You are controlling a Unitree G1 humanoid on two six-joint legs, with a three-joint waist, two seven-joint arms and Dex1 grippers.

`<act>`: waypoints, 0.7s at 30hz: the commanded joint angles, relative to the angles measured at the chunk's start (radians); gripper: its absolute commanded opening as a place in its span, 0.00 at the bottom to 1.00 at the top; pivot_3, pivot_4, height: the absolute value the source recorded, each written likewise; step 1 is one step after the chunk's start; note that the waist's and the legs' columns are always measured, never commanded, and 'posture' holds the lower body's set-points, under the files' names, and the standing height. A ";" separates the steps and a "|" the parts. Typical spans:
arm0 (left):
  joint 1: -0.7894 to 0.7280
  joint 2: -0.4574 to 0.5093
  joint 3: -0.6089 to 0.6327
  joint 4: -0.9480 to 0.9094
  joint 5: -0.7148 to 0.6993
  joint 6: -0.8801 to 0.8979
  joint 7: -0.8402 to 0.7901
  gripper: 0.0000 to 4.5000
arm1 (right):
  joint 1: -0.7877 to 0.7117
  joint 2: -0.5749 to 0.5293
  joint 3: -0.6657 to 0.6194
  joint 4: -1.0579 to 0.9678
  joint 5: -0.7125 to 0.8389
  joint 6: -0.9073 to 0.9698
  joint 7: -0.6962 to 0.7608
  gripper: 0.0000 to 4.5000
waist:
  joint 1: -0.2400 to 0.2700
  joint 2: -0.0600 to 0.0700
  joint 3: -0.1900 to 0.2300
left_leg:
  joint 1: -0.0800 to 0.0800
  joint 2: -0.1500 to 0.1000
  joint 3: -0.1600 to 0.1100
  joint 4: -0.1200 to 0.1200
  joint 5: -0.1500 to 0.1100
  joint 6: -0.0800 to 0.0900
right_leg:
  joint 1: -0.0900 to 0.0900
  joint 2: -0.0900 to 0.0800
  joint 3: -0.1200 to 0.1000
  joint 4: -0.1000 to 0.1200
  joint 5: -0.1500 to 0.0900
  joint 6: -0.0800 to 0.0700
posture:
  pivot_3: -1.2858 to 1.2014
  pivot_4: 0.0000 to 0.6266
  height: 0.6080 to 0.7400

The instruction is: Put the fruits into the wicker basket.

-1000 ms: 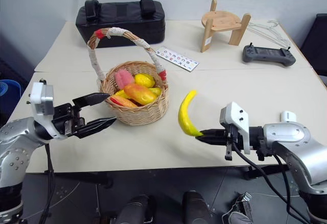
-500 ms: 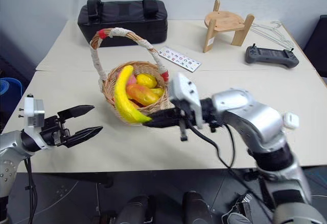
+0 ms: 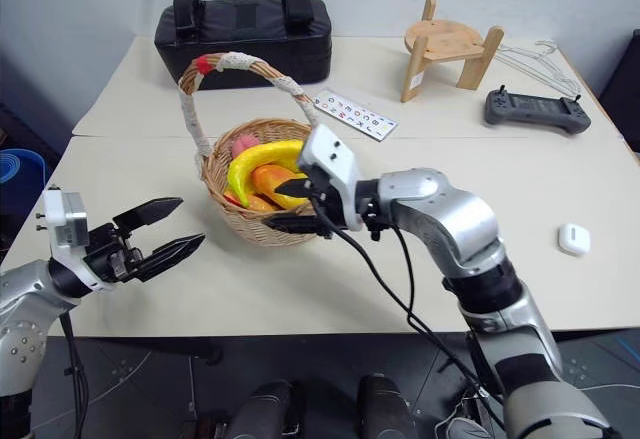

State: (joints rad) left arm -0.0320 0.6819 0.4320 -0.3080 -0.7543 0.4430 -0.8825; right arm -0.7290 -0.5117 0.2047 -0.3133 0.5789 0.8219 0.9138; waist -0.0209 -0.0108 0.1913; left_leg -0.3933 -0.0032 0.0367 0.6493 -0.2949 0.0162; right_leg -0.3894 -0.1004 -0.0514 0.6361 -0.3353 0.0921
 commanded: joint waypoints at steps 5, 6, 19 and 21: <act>-0.005 0.021 0.025 -0.054 -0.024 -0.009 -0.005 1.00 | 0.052 -0.146 -0.165 0.072 -0.020 -0.187 0.116 0.99 | -0.018 0.000 0.000 | 0.002 0.000 0.004 0.000 0.000 0.001 | 0.002 -0.001 0.001 -0.007 0.000 0.001 | 0.52 0.24 1.00; -0.007 0.021 0.024 -0.062 -0.025 -0.008 -0.003 1.00 | 0.017 -0.129 -0.160 0.145 -0.057 -0.240 0.107 0.99 | -0.021 0.000 0.000 | 0.004 0.000 0.005 0.000 0.000 0.001 | 0.003 -0.001 0.000 -0.006 0.001 0.001 | 0.52 0.24 1.00; -0.056 0.018 -0.003 -0.079 -0.049 0.003 0.026 1.00 | -0.325 0.191 -0.064 0.751 -0.264 -0.556 0.123 0.63 | -0.019 0.000 0.000 | 0.002 0.001 0.005 0.001 0.003 -0.002 | -0.003 0.000 -0.001 0.007 0.001 -0.001 | 0.52 0.24 1.00; -0.059 0.014 -0.005 -0.079 -0.048 -0.001 0.029 1.00 | -0.345 0.202 -0.069 0.773 -0.261 -0.568 0.155 0.47 | -0.012 0.000 0.000 | 0.002 0.001 0.005 0.001 0.003 -0.002 | -0.003 0.000 -0.002 0.007 0.001 -0.001 | 0.52 0.24 1.00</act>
State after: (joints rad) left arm -0.0806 0.6862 0.4188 -0.3596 -0.7991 0.4570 -0.8513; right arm -1.0480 -0.3080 0.1514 0.4639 0.3120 0.2819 1.0436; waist -0.0330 -0.0111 0.1914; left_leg -0.3912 -0.0027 0.0417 0.6501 -0.2919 0.0146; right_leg -0.3924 -0.1009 -0.0529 0.6430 -0.3346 0.0908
